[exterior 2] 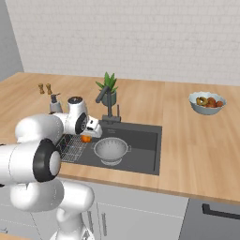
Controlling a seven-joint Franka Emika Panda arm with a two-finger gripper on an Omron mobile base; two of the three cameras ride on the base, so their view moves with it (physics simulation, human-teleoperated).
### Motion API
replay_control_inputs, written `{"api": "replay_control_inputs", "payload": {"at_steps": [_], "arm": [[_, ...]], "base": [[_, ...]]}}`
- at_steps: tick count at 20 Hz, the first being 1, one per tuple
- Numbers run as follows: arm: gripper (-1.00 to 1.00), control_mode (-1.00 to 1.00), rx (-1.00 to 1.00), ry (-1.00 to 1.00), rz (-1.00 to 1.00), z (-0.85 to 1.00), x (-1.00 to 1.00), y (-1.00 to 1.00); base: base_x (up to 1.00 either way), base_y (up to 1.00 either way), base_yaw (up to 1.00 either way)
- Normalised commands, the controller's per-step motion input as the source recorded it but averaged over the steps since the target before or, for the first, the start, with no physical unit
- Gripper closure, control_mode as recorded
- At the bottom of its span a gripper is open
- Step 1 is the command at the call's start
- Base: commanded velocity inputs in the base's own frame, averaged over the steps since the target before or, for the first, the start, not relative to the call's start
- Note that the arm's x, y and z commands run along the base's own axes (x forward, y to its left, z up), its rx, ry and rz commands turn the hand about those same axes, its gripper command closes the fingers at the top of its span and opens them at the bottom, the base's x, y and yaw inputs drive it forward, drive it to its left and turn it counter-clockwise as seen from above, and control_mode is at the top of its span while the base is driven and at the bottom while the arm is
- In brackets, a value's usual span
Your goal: Put the colander in the sink, put the tangerine in the colander, and turn on the sink faucet and pour water over the colander.
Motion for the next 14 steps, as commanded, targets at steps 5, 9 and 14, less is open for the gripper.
{"api": "replay_control_inputs", "payload": {"at_steps": [5,9,14], "arm": [[1.00,-1.00,0.17,-0.09,0.03,-0.02,0.23,-0.64],[1.00,-1.00,0.23,-0.07,0.01,-0.13,0.13,-0.57],[1.00,-1.00,0.17,-0.03,0.01,-0.21,0.30,-0.23]], "base": [[0.00,0.00,0.00],[0.00,0.00,0.00],[0.00,0.00,0.00]]}}
